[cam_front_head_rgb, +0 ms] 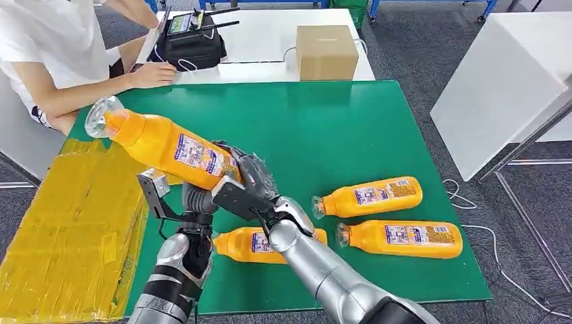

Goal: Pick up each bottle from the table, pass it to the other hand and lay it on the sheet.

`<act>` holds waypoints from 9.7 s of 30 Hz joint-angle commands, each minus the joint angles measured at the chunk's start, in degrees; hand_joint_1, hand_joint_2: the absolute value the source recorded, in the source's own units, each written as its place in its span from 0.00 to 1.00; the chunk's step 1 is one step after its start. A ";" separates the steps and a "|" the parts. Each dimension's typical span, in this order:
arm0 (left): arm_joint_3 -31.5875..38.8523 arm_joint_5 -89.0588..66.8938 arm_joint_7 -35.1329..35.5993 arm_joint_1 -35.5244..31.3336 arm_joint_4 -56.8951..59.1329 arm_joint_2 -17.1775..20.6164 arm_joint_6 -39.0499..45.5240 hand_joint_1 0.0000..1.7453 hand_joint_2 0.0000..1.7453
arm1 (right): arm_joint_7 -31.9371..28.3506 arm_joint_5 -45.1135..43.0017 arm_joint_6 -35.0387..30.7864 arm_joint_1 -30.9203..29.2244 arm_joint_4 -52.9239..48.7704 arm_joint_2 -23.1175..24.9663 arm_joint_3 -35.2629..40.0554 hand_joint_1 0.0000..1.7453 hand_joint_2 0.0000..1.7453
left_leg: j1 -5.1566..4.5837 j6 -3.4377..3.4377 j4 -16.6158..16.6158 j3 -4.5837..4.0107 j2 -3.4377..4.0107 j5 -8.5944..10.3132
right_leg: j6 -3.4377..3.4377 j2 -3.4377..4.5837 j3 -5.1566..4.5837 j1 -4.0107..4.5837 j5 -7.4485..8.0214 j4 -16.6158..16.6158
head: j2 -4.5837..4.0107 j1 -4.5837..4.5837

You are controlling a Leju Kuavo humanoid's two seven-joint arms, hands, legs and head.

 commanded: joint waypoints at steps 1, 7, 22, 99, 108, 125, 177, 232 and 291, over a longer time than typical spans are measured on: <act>7.23 1.30 -1.06 -4.07 -5.20 0.24 4.00 1.00 1.00 | -0.18 0.24 -0.68 1.24 4.50 -1.51 2.74 1.00 1.00 | 0.07 -0.03 -0.03 0.13 -0.05 -0.02 | -0.05 -0.09 0.17 0.08 -0.02 -0.07 | 0.00 0.00; 7.59 0.93 -1.64 -3.94 -6.12 0.25 5.37 1.00 1.00 | -0.04 0.39 -0.99 1.28 4.68 -1.51 2.57 1.00 1.00 | 0.06 -0.04 -0.06 0.14 -0.06 -0.01 | -0.04 -0.09 0.18 0.06 -0.02 -0.08 | 0.00 0.00; 8.11 -4.05 -3.16 -3.19 -12.18 1.07 10.87 1.00 1.00 | -1.44 5.43 -3.17 3.07 2.40 -1.56 -5.78 0.00 1.00 | 0.02 -0.03 0.02 0.05 -0.09 -0.02 | -0.03 -0.10 0.06 0.04 -0.04 0.02 | 0.00 0.02; -6.16 -97.71 28.99 -5.06 -10.37 26.54 43.21 1.00 1.00 | -3.07 17.01 -4.74 21.81 -46.16 -8.81 -19.34 0.00 1.00 | 0.00 -0.06 -0.08 0.13 0.06 0.01 | -0.05 0.02 0.06 0.00 0.00 -0.02 | 0.00 0.00; -37.68 -97.17 64.24 -15.35 13.98 38.72 43.21 1.00 1.00 | -4.87 14.97 -5.86 24.10 -51.14 -11.66 -16.32 0.00 1.00 | 0.00 -0.27 -0.17 0.24 0.18 0.09 | -0.43 0.11 -0.06 0.11 0.12 0.04 | 0.00 -0.06; -1.63 -90.26 53.28 -18.66 51.64 44.02 25.87 1.00 1.00 | -5.94 13.74 -3.95 24.64 -50.97 -13.43 -15.63 0.00 1.00 | 0.15 -0.45 -0.08 0.03 0.80 0.08 | -0.48 0.66 -0.56 0.19 0.08 0.45 | 0.00 -0.07; 21.65 -94.11 29.48 -17.30 47.38 33.02 38.94 0.74 1.00 | -5.26 15.05 -4.79 24.08 -47.61 -13.20 -16.26 0.00 1.00 | 0.01 -0.63 -0.07 -0.10 -0.02 0.37 | -0.65 -0.02 -0.47 0.06 0.08 0.53 | 0.00 -0.07; 10.35 -62.81 -3.41 -13.95 23.59 21.15 9.17 0.00 1.00 | -4.80 20.22 -2.05 25.03 -47.32 -11.77 -20.30 0.00 1.00 | 0.03 -0.61 0.00 -0.10 -0.09 0.32 | -0.63 -0.12 -0.42 0.06 0.05 0.52 | 0.00 -0.07; 3.51 -21.04 -2.73 19.57 -24.43 7.36 -4.04 0.00 1.00 | 10.25 42.24 -6.22 39.47 -44.54 -12.77 -11.01 0.00 1.00 | 0.01 -0.65 -0.08 -0.22 0.03 0.19 | -0.65 -0.01 -0.58 0.04 0.00 0.44 | 0.00 -0.07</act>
